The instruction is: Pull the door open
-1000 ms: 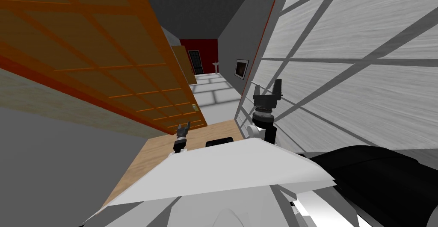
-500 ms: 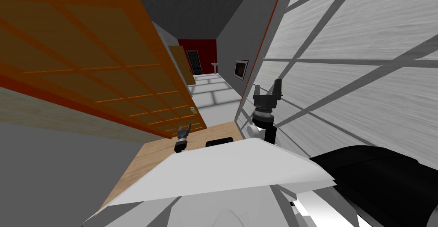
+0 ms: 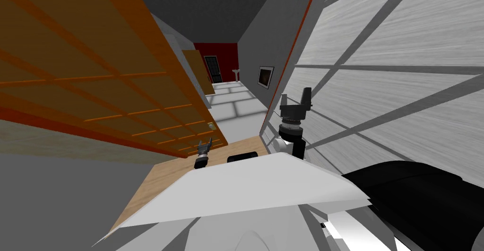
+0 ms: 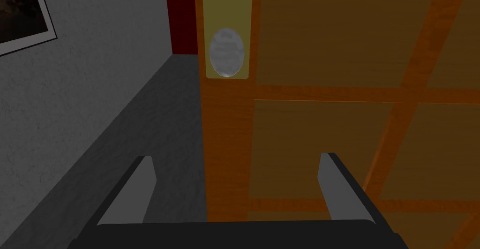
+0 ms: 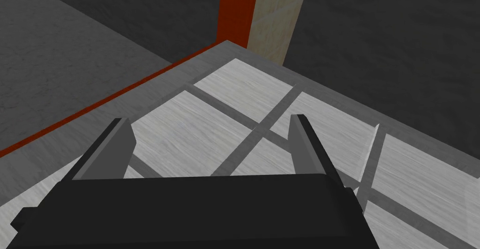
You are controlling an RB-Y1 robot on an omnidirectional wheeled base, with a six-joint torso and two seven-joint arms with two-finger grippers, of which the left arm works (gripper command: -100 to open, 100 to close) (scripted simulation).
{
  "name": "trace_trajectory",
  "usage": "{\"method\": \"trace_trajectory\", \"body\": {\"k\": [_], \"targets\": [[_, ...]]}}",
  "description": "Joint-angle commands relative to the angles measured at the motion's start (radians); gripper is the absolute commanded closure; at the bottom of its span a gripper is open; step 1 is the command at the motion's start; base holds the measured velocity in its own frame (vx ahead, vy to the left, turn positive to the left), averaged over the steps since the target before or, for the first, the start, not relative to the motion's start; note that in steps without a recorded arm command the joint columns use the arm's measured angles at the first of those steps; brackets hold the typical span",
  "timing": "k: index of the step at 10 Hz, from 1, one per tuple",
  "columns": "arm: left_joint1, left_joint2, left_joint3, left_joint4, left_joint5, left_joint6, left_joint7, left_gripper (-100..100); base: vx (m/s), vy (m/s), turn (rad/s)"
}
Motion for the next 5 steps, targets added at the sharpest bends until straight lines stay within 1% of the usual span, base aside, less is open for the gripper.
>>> {"method": "trace_trajectory", "body": {"k": [1, 3, 4, 5], "targets": [[-0.009, -0.003, 0.009, 0.029, -0.006, -0.01, -0.026, -100, 0.112, 0.007, -0.028], [-0.018, -0.01, 0.019, 0.061, -0.013, -0.02, -0.056, -100, 0.098, -0.005, -0.03], [-0.015, -0.008, 0.015, 0.05, -0.01, -0.015, -0.045, -100, 0.044, -0.003, -0.004], [-0.015, 0.003, 0.025, 0.062, -0.004, -0.022, -0.045, -100, 0.103, -0.015, -0.085]]}}
